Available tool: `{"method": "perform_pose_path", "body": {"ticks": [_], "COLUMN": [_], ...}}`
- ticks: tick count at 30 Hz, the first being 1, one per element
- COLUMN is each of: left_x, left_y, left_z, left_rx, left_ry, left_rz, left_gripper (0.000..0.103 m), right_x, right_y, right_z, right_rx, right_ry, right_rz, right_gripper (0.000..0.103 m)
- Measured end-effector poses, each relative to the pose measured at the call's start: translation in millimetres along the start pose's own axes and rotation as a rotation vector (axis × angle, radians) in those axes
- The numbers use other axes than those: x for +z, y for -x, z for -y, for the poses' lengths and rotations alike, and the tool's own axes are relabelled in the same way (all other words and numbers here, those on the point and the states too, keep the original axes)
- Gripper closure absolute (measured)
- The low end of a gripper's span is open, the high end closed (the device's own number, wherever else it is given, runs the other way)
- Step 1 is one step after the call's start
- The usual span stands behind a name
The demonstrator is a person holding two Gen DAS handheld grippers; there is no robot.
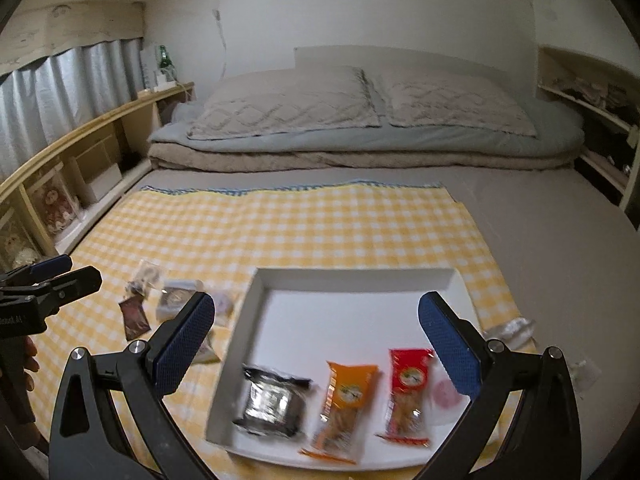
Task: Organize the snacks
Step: 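Withdraw both tools from the tray toward the remaining snacks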
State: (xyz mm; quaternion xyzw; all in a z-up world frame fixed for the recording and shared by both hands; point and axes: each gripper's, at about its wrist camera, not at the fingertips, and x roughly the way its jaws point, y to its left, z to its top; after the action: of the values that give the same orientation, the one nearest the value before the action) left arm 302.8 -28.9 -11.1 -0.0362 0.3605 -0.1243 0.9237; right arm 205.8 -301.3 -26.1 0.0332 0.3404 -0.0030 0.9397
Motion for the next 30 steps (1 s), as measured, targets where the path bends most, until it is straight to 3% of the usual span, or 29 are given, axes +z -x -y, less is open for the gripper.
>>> {"method": "perform_pose_path", "body": {"ticks": [11, 20, 24, 30], "left_x": [6, 12, 17, 21], "left_y": [6, -8, -35, -101], "left_z": [-54, -94, -101, -97], "left_rx": [0.098, 0.179, 0.206, 0.227], "left_ry": [0.062, 0.128, 0.16, 0.224], "left_rz": [0.039, 0.02, -0.041, -0.229], "left_gripper": [0.0, 0.0, 0.0, 0.001], "right_x": [16, 9, -4, -20], "right_y": [-27, -67, -92, -128], "right_z": [-56, -99, -116, -133], "right_rx": [0.096, 0.181, 0.224, 0.216], "right_ry": [0.053, 0.119, 0.154, 0.205], "right_rz": [0.026, -0.039, -0.126, -0.25], "right_gripper": [0.0, 0.0, 0.0, 0.0]}}
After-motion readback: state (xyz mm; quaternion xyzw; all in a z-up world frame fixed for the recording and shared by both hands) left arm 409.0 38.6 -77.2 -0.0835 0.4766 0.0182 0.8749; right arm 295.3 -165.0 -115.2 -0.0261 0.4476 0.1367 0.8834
